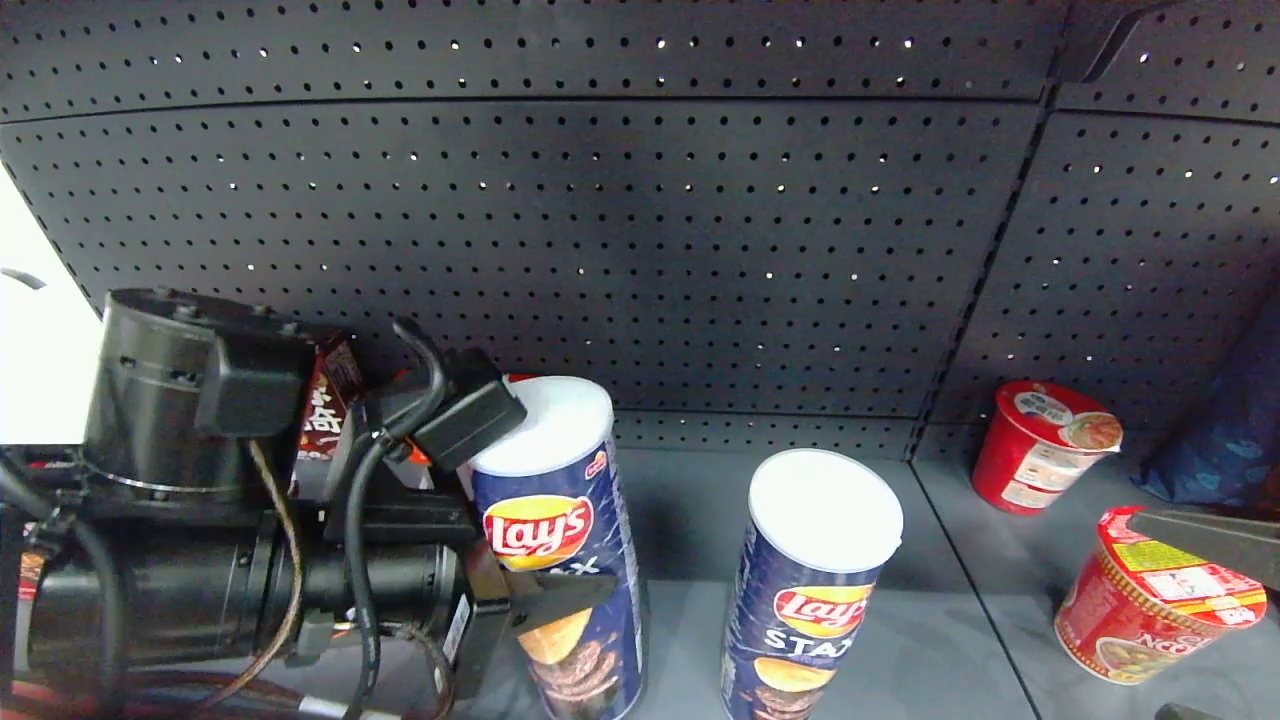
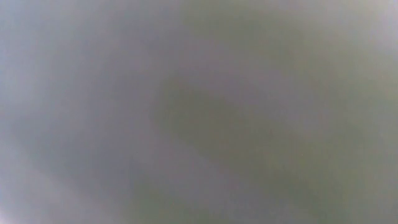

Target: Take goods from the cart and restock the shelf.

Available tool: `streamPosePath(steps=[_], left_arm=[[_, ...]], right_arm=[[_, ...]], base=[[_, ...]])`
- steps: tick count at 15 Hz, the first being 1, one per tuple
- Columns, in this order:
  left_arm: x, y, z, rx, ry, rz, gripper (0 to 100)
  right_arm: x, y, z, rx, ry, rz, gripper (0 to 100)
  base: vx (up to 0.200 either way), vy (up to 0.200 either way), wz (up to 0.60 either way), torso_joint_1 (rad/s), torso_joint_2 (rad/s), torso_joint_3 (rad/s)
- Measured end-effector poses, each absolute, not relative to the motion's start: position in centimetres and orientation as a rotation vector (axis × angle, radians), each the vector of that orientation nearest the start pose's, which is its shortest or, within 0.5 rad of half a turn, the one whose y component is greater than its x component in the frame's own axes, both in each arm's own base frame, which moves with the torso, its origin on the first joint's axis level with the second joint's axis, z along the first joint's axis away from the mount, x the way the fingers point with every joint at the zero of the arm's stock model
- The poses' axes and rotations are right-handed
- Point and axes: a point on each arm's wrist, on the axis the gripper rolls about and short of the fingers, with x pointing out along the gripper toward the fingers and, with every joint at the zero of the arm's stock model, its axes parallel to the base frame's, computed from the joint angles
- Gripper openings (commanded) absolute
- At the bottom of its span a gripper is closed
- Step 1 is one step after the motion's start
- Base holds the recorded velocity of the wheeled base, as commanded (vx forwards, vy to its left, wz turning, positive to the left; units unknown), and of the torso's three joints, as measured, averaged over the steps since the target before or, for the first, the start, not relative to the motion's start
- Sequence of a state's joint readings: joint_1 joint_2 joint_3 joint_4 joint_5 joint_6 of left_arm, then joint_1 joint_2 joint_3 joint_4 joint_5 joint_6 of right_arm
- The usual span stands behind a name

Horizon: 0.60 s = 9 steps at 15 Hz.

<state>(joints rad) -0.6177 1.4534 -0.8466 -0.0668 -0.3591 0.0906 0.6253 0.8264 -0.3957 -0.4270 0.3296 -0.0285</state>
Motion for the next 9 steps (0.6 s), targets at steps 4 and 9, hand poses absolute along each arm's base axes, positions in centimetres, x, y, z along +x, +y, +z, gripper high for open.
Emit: streamPosePath(steps=[4,9], left_arm=[[21.8,-15.6,22.1,0.186,0.478,-0.998,0],[24.9,-16.7,21.2,0.296,0.451,-1.009,0]], right_arm=[[6.5,5.6,21.5,-0.025,-0.015,0.958,100],[6.3,5.4,21.2,-0.026,-0.016,0.96,100]], base=[[0.0,0.0,0.0,0.0,0.0,0.0],[0.0,0.0,0.0,0.0,0.0,0.0]])
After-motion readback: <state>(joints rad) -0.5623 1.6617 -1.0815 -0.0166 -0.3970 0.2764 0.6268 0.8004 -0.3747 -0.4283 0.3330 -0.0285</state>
